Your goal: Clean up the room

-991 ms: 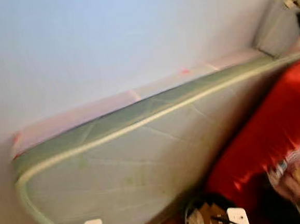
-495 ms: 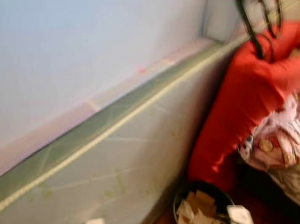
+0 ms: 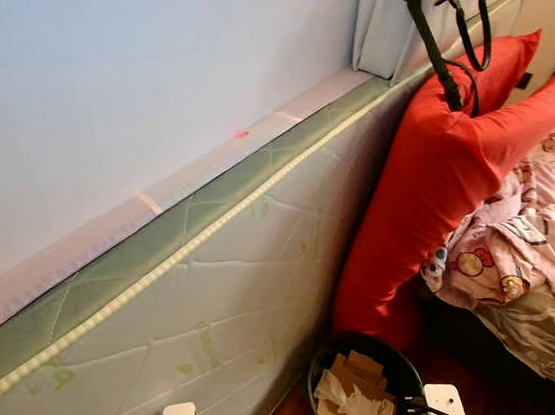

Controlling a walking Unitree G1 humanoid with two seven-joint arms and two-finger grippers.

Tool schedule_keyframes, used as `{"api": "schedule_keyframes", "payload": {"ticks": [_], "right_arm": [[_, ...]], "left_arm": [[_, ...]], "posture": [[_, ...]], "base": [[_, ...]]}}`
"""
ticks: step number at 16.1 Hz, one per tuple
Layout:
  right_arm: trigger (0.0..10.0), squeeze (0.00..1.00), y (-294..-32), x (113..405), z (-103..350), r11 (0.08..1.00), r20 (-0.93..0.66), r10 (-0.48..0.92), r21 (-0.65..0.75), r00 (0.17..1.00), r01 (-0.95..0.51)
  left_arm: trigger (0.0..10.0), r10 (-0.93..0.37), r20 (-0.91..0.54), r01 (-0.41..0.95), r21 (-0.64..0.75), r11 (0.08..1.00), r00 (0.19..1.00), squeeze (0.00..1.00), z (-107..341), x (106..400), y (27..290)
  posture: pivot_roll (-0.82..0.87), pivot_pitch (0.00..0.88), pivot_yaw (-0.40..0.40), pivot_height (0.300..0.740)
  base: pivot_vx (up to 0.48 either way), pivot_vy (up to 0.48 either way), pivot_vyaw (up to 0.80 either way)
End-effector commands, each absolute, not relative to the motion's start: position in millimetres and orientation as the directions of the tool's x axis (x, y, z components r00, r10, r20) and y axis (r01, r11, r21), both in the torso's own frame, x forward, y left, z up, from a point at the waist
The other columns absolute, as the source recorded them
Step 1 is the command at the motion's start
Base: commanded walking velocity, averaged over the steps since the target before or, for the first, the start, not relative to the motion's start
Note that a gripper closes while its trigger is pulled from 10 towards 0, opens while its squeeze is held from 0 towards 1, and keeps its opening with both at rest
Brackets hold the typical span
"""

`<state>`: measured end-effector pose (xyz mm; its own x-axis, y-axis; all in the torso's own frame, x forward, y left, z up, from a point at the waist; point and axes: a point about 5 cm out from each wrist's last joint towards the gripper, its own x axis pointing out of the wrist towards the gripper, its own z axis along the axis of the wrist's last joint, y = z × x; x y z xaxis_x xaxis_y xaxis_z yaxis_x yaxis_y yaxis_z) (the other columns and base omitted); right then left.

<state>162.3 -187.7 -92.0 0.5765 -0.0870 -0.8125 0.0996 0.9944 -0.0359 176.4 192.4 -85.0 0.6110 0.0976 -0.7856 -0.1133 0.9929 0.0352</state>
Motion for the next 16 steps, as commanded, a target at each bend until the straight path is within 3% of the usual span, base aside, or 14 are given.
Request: {"api": "schedule_keyframes", "payload": {"ticks": [1, 7, 16], "right_arm": [[10.0, 0.0, -181.7, 227.7, -60.8, 0.971, -0.749, -0.025, 0.14, 0.662, 0.195], [10.0, 0.0, -181.4, 225.6, -62.3, 0.975, -0.757, -0.018, 0.133, 0.654, 0.18], [10.0, 0.0, -179.6, 224.9, -62.7, 0.975, -0.753, -0.015, 0.134, 0.658, 0.176]], "left_arm": [[10.0, 0.095, -0.748, -0.104, 0.034, 0.994, 0.656, 0.0, -71.3, 200.0, 206.1], [10.0, 0.09, -0.752, -0.098, 0.034, 0.995, 0.653, 0.0, -72.4, 197.9, 206.2], [10.0, 0.085, -0.757, -0.084, 0.04, 0.996, 0.648, 0.0, -72.8, 196.9, 206.9]], "posture": [[0.04, 0.0, -0.024, 0.74], [0.03, 0.0, -0.019, 0.74], [0.02, 0.0, -0.007, 0.74]], "base": [[0.0, -0.48, 0.0], [0.0, -0.48, -0.58], [0.0, -0.48, 0.0]]}}
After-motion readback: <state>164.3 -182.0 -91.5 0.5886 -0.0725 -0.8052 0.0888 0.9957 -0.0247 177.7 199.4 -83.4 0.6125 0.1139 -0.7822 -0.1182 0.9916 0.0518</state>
